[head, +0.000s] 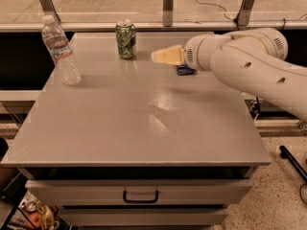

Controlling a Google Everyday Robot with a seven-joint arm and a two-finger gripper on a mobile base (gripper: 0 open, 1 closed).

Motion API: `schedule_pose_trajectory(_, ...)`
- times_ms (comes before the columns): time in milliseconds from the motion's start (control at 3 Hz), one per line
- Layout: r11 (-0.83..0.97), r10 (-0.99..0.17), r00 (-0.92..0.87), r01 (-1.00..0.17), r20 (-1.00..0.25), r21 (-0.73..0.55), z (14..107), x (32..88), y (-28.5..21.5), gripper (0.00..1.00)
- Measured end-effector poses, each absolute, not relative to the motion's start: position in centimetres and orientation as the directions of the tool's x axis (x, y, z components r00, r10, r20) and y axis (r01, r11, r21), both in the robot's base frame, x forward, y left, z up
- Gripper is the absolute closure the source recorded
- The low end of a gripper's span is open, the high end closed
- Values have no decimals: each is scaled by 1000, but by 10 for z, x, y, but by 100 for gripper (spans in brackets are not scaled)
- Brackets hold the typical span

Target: Pick rxbar blueberry

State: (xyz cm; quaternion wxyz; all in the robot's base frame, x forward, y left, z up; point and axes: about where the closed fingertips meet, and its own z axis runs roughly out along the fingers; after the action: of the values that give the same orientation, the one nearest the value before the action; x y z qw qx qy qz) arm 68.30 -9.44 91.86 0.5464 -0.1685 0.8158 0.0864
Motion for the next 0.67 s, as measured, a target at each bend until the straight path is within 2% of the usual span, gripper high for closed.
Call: schedule_pose_trajectory(667, 938, -164, -388, -345, -907, -21, 886, 710, -95, 0)
